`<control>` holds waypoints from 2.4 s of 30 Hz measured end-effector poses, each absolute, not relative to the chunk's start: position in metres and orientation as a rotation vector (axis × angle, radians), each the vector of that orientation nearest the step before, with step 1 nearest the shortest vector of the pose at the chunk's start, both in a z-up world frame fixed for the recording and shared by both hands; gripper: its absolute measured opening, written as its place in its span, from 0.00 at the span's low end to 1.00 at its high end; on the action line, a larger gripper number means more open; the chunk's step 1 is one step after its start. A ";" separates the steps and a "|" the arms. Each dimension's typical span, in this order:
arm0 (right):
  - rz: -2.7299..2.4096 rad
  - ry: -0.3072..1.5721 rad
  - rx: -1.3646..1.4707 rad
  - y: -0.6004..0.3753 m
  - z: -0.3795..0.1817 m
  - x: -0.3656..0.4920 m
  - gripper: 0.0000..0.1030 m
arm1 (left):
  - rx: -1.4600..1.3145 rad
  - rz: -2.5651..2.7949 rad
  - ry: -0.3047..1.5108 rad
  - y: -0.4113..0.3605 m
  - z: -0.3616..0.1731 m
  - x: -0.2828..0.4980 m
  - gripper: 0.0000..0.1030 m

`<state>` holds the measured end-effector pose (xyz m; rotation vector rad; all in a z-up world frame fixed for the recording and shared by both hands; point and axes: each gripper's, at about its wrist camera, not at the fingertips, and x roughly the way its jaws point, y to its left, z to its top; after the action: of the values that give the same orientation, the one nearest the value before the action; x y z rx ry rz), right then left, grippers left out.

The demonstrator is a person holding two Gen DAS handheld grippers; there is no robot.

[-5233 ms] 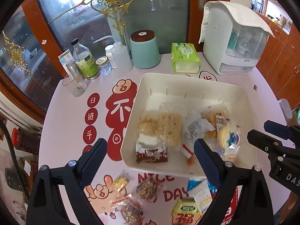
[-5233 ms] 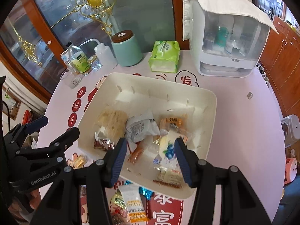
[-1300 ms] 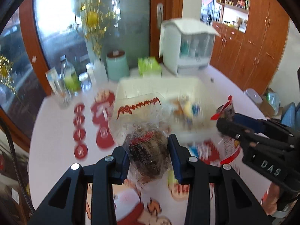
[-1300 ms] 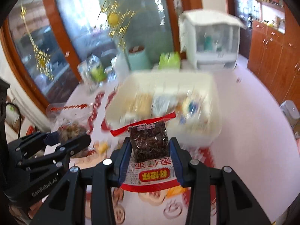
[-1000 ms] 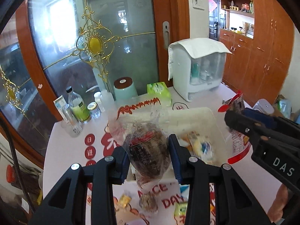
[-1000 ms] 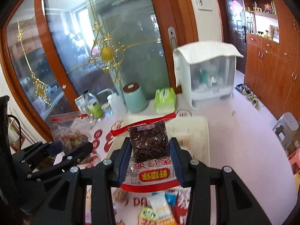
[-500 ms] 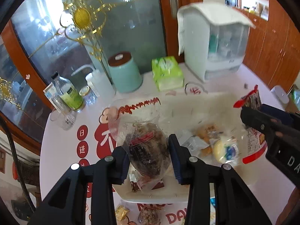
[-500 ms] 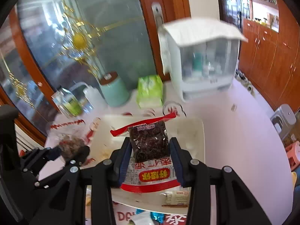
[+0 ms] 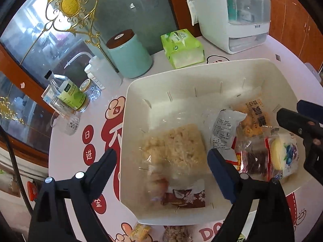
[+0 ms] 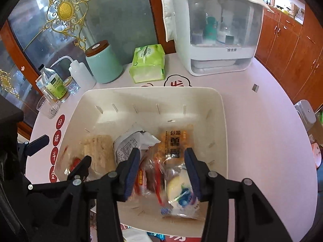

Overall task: Organize snacks
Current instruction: 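Carry both packets into the white tray and release them, then move both open tools back over the remaining snacks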

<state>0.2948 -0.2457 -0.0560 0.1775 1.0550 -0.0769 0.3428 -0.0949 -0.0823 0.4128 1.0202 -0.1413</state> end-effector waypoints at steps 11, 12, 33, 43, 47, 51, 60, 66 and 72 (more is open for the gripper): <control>-0.069 1.051 0.211 -0.244 -0.052 0.276 0.46 | 0.373 -0.148 1.015 -0.083 -0.070 0.330 0.88; -0.068 1.049 0.210 -0.243 -0.051 0.274 0.46 | 0.374 -0.151 1.011 -0.082 -0.067 0.327 0.88; -0.054 0.953 0.237 -0.225 -0.005 0.208 0.46 | 0.390 -0.256 0.923 -0.051 -0.008 0.255 0.88; -0.028 0.903 0.255 -0.212 0.014 0.173 0.46 | 0.367 -0.340 0.878 -0.033 0.016 0.221 0.88; -0.019 0.891 0.261 -0.208 0.018 0.160 0.46 | 0.344 -0.363 0.863 -0.022 0.020 0.205 0.88; -0.005 0.894 0.266 -0.207 0.015 0.146 0.49 | 0.313 -0.369 0.861 -0.008 0.017 0.194 0.88; -0.027 0.953 0.282 -0.218 -0.010 0.133 0.52 | 0.268 -0.317 0.893 0.027 -0.015 0.183 0.89; -0.040 1.026 0.288 -0.221 -0.044 0.129 0.52 | 0.244 -0.279 0.960 0.040 -0.056 0.180 0.89; -0.035 1.113 0.269 -0.215 -0.089 0.123 0.52 | 0.249 -0.275 1.041 0.029 -0.103 0.180 0.89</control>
<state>0.1232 -0.2152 -0.0892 0.2690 1.1134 -0.0349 0.1800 0.0288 -0.1030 0.2493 1.0412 -0.2747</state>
